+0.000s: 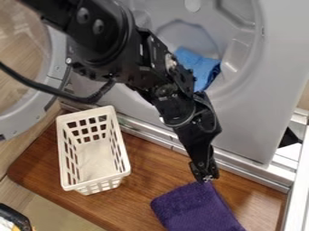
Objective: Put the purple cloth in the washing machine
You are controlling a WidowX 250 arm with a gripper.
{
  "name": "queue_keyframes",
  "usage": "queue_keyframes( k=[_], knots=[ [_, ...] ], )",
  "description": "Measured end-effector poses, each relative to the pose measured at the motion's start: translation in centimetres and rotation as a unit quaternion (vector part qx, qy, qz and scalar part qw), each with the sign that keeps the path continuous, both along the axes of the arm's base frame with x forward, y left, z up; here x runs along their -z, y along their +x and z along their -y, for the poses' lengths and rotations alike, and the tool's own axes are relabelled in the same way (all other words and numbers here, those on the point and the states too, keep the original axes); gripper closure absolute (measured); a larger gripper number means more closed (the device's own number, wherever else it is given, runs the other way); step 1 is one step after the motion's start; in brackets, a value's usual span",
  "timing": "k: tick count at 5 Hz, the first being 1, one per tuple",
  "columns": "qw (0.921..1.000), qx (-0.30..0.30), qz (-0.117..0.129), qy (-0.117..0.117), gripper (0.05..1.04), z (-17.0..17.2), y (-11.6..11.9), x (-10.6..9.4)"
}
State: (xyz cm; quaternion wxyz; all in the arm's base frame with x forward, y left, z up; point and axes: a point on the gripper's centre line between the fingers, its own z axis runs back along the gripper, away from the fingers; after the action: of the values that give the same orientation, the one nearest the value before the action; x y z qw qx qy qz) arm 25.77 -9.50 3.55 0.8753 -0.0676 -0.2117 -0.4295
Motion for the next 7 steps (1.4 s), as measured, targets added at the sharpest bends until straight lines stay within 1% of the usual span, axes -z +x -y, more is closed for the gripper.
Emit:
queue_keyframes(
  k=[1,2,4,5,6,7],
  knots=[
    [0.9999,-0.002,-0.014,0.005,0.083,-0.1,-0.2,0.8],
    [0.9989,-0.013,-0.031,0.032,0.083,-0.5,-0.5,2.5],
    [0.9961,-0.034,-0.075,0.031,0.083,-0.7,-1.4,6.6],
    [0.9943,-0.044,-0.093,0.027,0.083,-0.9,-1.0,8.3],
    [0.9921,-0.063,-0.106,0.025,0.083,-1.6,-0.9,9.5],
    [0.9910,-0.071,-0.110,0.028,0.136,-2.1,-0.9,10.2]
  ],
)
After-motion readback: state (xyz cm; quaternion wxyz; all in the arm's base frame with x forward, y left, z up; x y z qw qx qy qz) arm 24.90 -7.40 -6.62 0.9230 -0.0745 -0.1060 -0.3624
